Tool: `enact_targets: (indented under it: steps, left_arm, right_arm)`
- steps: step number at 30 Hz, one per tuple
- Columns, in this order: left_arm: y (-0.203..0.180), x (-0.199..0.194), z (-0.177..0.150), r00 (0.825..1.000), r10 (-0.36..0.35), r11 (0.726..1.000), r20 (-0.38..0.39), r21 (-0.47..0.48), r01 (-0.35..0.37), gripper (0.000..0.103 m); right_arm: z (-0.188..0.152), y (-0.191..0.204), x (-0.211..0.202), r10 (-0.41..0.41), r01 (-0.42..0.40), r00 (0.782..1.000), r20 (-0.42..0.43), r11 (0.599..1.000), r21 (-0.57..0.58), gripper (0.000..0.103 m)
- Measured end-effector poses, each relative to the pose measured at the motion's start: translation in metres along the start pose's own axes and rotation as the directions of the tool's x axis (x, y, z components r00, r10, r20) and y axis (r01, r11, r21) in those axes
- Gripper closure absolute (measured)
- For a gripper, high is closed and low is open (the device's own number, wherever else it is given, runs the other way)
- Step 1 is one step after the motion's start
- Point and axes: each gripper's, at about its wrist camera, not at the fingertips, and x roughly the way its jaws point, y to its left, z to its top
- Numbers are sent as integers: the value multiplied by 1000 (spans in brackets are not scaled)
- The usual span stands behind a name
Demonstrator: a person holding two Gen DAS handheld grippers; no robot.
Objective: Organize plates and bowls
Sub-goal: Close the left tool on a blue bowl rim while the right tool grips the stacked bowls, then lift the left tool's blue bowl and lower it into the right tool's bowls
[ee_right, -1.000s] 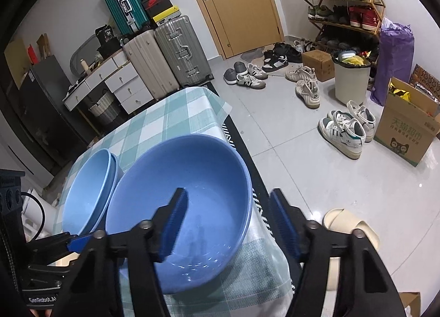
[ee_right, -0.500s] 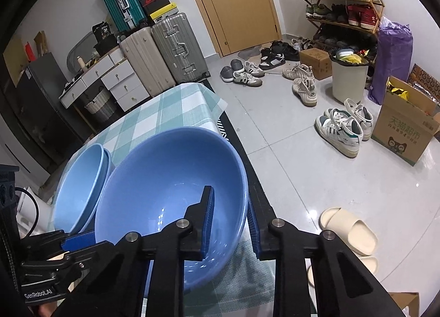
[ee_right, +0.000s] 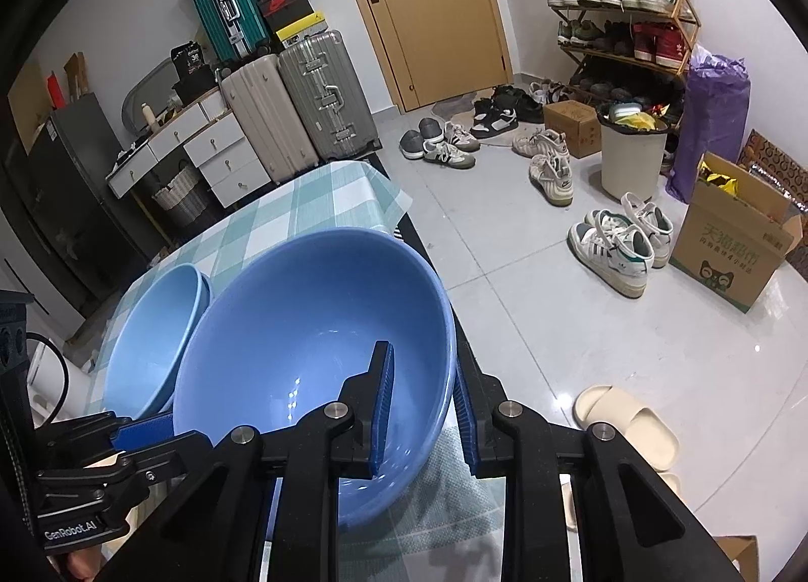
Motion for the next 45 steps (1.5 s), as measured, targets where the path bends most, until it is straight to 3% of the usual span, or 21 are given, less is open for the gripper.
enact_targets:
  steps: [27,45]
  left_arm:
    - [-19,-102,-6,988,3,998,152,54,-11,74]
    - [9,-179,-17,967,46,999,250,-25,-41,74]
  right_arm:
    - [9,45,-86,5,6,992,122,997,-83,79]
    - [21,103,-87,47,-24,992,115,981,-190,79]
